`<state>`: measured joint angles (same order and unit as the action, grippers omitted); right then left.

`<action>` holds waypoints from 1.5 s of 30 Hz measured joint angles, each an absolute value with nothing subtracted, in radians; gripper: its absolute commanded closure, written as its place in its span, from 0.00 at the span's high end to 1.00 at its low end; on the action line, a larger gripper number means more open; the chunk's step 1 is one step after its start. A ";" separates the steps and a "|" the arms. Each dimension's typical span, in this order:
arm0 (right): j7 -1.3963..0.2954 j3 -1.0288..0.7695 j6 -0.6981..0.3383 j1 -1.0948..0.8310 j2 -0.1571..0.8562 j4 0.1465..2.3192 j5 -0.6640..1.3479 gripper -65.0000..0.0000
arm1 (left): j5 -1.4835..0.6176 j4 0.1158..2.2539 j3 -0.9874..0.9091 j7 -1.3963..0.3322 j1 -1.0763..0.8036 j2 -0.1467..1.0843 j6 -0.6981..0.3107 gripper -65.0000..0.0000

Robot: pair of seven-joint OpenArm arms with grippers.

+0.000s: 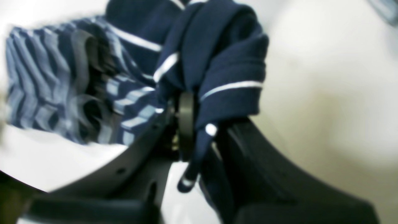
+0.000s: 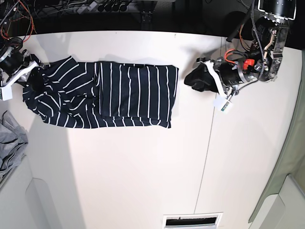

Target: Layout the t-shirt on the table in an organized manner, then fold the t-shirt properly

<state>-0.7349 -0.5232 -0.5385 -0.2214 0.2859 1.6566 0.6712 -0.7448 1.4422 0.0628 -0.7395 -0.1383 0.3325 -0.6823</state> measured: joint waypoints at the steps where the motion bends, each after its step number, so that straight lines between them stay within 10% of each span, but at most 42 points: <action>1: -0.743 -0.523 -0.539 -0.208 0.265 1.662 0.693 0.00 | -0.731 1.409 0.064 -0.731 -0.138 0.308 -0.682 0.42; 18: -0.730 -0.044 -0.553 -0.144 -0.047 1.760 0.432 0.00 | -0.741 1.219 0.059 -0.649 -0.087 0.210 -0.709 0.42; 21: -0.727 0.063 -0.547 -0.144 -0.050 1.760 0.332 0.47 | -0.741 1.219 0.059 -0.649 -0.085 0.212 -0.709 0.42; 24: -0.714 0.115 -0.544 -0.144 -0.050 1.760 0.309 0.61 | -0.742 1.219 0.060 -0.650 -0.086 0.223 -0.709 0.42; 34: -0.606 0.087 -0.542 -0.062 -0.048 1.760 0.284 0.60 | -0.809 1.330 -0.035 -0.767 -0.094 0.376 -0.689 0.40; 36: -0.603 0.054 -0.503 -0.015 -0.048 1.760 0.236 0.50 | -0.845 1.388 -0.090 -0.793 -0.094 0.393 -0.689 0.32; 40: -0.603 -0.018 -0.394 0.061 -0.045 1.759 0.122 0.00 | -0.966 1.521 -0.152 -0.844 -0.096 0.414 -0.689 0.20; 45: -0.594 -0.091 -0.386 0.149 -0.033 1.643 0.105 0.00 | -1.077 1.685 -0.113 -0.894 -0.111 0.416 -0.689 0.16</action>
<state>-0.5941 -0.0910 -0.3859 0.1486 -0.0326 1.6432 0.1055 -1.0767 1.6852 -0.1131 -0.8936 -0.1108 0.4160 -0.6888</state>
